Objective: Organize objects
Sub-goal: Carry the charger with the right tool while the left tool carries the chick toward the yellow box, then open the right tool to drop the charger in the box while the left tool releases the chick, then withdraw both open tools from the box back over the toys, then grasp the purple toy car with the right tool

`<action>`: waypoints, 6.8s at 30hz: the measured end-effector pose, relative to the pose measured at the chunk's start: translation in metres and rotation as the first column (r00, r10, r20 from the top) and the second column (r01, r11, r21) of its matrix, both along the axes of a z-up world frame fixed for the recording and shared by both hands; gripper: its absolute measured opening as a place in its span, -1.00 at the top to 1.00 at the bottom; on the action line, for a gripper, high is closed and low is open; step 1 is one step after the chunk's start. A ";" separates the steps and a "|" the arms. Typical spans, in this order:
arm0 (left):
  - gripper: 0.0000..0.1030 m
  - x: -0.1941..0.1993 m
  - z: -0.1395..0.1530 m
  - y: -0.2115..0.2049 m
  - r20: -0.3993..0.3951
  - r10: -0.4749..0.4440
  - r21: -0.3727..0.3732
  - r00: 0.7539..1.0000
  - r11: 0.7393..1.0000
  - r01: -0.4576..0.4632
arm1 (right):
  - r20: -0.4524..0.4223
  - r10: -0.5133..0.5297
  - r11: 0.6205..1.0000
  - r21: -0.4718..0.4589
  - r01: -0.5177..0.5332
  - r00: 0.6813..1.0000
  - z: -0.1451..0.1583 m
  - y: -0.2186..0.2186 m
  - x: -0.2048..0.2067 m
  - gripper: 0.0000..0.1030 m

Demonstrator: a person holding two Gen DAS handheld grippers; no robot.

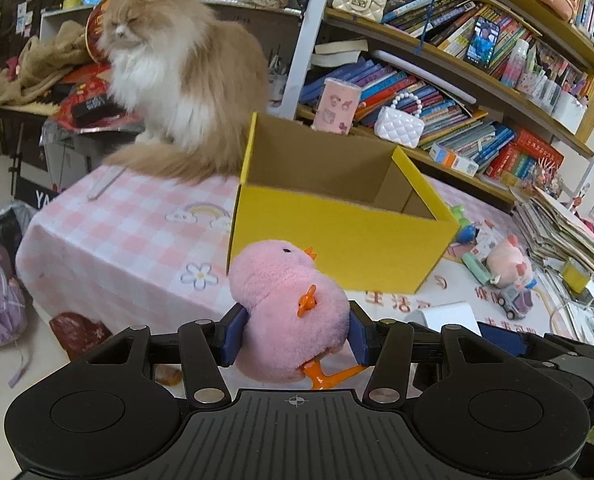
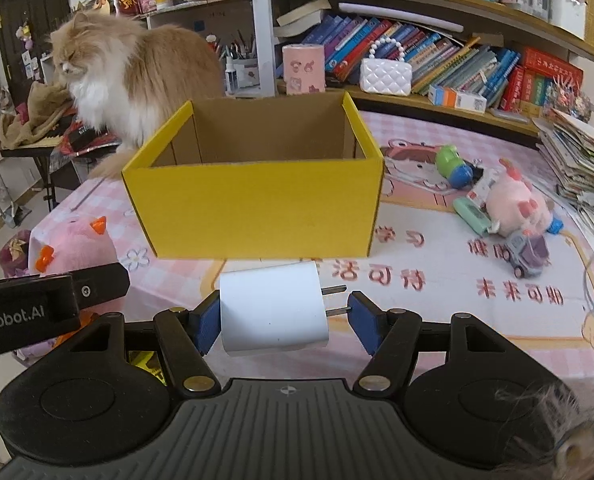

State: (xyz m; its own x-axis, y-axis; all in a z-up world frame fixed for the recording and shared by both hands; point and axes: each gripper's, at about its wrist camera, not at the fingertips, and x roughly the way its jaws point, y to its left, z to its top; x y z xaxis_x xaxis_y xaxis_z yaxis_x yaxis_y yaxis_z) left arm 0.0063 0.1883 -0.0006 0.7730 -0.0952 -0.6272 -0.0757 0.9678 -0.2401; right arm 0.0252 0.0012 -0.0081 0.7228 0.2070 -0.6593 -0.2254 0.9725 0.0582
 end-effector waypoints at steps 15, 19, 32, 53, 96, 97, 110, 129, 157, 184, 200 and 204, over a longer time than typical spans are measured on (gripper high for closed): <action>0.03 0.089 0.034 0.008 0.093 0.031 -0.053 0.995 0.998 -0.026 | 0.163 0.052 0.998 0.026 -0.057 0.985 0.053 0.003 0.090 -0.24; 0.03 0.126 0.038 0.006 0.111 0.034 -0.012 0.993 0.999 -0.033 | 0.182 0.101 0.995 -0.015 -0.100 0.978 0.056 0.006 0.132 -0.24; 0.03 0.224 -0.006 -0.015 -0.060 0.036 0.108 0.998 0.994 -0.030 | -0.014 0.502 0.797 -0.381 -0.469 0.865 -0.009 0.053 0.253 -0.25; -0.35 0.253 -0.021 -0.033 -0.131 0.022 0.266 0.991 0.964 0.014 | -0.132 0.614 0.625 -0.521 -0.581 0.778 -0.035 0.073 0.285 -0.45; -0.67 0.025 -0.001 -0.019 0.051 0.119 0.184 0.992 0.975 -0.127 | 0.119 0.090 0.987 -0.141 -0.073 0.989 0.011 0.005 0.039 -0.43; -0.67 0.021 -0.003 -0.020 0.040 0.122 0.189 0.992 0.974 -0.127 | 0.112 0.086 0.988 -0.140 -0.070 0.990 0.009 0.004 0.035 -0.43; -0.67 -0.002 -0.020 -0.034 -0.059 0.039 0.209 0.998 0.978 -0.026 | 0.036 -0.008 0.991 -0.137 0.013 0.999 -0.012 -0.017 -0.009 -0.45; -0.75 -0.003 -0.031 -0.100 -0.122 -0.191 0.193 0.974 0.958 0.212 | -0.023 -0.265 0.952 -0.166 0.258 0.964 -0.022 -0.084 -0.042 -0.55; -0.86 0.073 -0.038 -0.218 -0.165 -0.324 0.184 0.932 0.918 0.352 | -0.062 -0.430 0.893 -0.179 0.413 0.901 -0.029 -0.205 0.019 -0.68; -0.86 0.147 -0.052 -0.262 -0.246 -0.132 0.217 0.960 0.958 0.187 | -0.108 -0.132 0.989 -0.085 0.124 0.985 -0.050 -0.252 0.149 -0.29; -0.86 0.177 -0.055 -0.304 -0.259 -0.248 0.195 0.934 0.933 0.301 | -0.107 -0.112 0.994 -0.030 0.109 0.988 -0.035 -0.295 0.164 0.24; -0.86 0.192 -0.049 -0.321 -0.213 -0.298 0.164 0.930 0.928 0.335 | -0.061 -0.239 0.971 -0.007 0.239 0.969 -0.025 -0.318 0.161 0.24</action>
